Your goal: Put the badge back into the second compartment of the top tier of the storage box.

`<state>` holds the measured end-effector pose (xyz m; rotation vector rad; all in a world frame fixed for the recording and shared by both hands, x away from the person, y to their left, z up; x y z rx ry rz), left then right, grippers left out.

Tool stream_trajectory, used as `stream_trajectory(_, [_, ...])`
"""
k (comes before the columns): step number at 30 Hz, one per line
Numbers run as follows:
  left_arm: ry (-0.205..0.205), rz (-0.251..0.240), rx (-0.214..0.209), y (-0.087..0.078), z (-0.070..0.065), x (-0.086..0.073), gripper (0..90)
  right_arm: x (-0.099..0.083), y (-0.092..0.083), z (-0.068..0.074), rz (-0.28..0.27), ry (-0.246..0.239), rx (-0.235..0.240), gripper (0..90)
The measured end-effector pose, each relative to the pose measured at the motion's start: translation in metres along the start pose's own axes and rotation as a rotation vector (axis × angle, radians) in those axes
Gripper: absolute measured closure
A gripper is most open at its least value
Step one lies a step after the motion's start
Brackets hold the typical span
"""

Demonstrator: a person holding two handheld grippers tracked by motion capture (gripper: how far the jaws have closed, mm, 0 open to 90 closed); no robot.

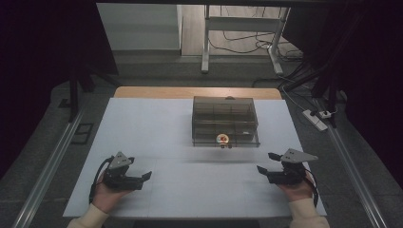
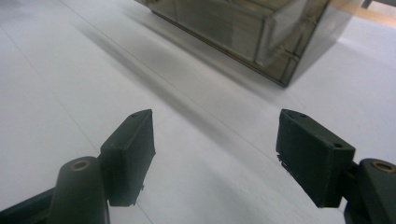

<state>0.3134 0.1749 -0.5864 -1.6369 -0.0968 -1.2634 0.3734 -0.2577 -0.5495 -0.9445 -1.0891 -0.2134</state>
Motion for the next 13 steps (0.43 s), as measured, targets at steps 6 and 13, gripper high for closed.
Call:
stream_trajectory(6, [0.000,0.001,0.000,0.0004,-0.0003,0.0001,10.2,-0.0033,0.0006,-0.0044,0.009,0.009,-0.004,27.3])
stream_trajectory(13, [0.000,0.001,0.003,0.0004,0.0002,-0.0002,10.1,-0.0036,0.0019,-0.0025,0.019,-0.006,-0.007,26.8])
Point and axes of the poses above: each handheld gripper's, and its own axes: y roughly forward along the jaws, x roughly out of its top, z roughly to its left, the point moved 10 cm from there along y, roughly forward along the jaws, and after that the axes turned 12 degrees about y, right-handed, at the moved point
